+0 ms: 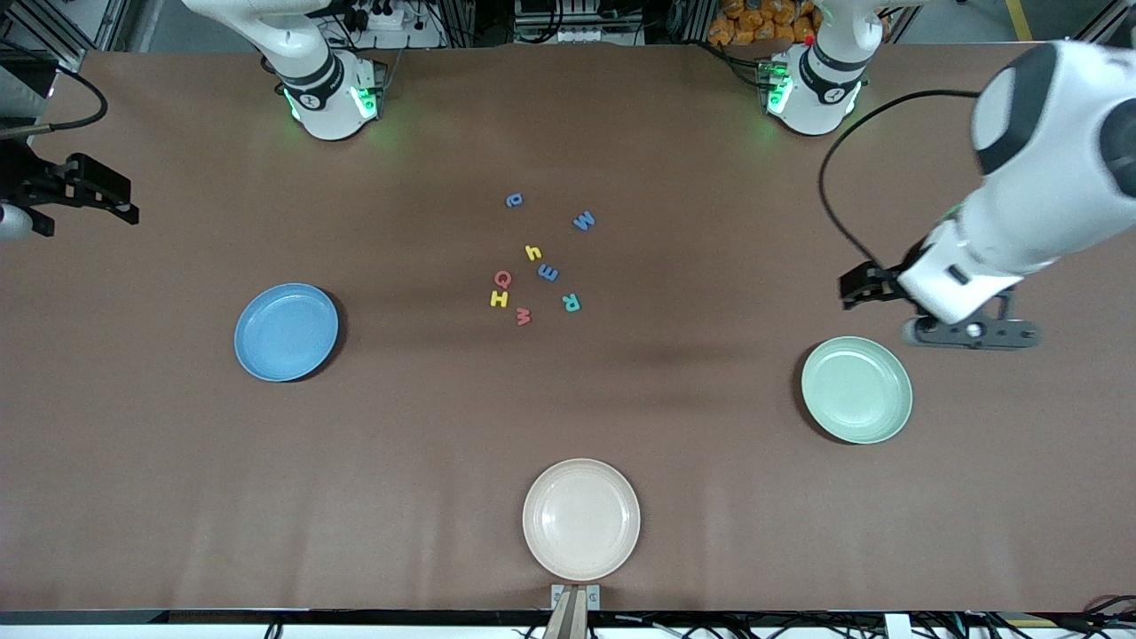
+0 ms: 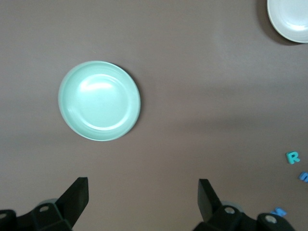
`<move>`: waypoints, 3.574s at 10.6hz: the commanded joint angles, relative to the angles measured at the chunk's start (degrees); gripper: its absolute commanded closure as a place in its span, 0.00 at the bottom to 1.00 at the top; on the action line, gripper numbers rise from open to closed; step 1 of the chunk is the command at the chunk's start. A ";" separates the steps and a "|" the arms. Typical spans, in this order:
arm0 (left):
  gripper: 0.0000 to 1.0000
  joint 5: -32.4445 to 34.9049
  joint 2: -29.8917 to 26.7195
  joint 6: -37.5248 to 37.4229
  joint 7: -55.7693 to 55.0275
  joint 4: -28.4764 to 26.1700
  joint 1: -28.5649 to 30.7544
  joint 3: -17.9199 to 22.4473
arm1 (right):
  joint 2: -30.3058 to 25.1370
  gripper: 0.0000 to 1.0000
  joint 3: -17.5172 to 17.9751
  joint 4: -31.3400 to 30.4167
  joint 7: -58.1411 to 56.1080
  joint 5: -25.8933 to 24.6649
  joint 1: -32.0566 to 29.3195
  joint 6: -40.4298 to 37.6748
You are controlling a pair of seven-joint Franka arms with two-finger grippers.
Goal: Sort uppercase to blue plate, lowercase to green plate
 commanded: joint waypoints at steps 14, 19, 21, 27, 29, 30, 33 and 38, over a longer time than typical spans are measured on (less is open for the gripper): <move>0.00 10.67 29.83 34.93 -46.61 -1.76 -33.09 1.03 | 1.70 0.00 0.87 -5.24 11.13 4.51 6.21 7.40; 0.04 10.58 36.08 34.93 -50.47 4.14 -36.26 1.73 | 3.11 0.00 0.87 -14.29 21.21 6.82 12.78 19.43; 0.05 10.66 35.91 34.75 -50.57 4.15 -36.53 2.08 | 6.00 0.00 0.87 -14.47 25.52 6.82 15.95 21.54; 0.05 10.58 35.21 33.61 -50.48 5.46 -36.53 2.00 | 10.40 0.00 0.87 -27.90 31.24 6.82 21.93 42.96; 0.05 10.05 35.47 33.61 -50.48 7.13 -36.62 1.99 | 12.77 0.00 0.87 -29.49 33.18 6.82 22.91 46.84; 0.06 10.05 35.65 33.61 -50.57 7.83 -37.05 1.91 | 12.87 0.00 0.95 -31.42 33.19 6.82 22.91 50.26; 0.09 10.05 36.00 33.69 -50.75 8.98 -38.63 1.91 | 12.87 0.00 0.95 -37.31 33.19 6.82 24.40 59.58; 0.12 10.05 38.98 34.40 -51.27 13.36 -40.13 1.99 | 12.78 0.00 1.04 -39.78 33.19 6.91 24.23 62.77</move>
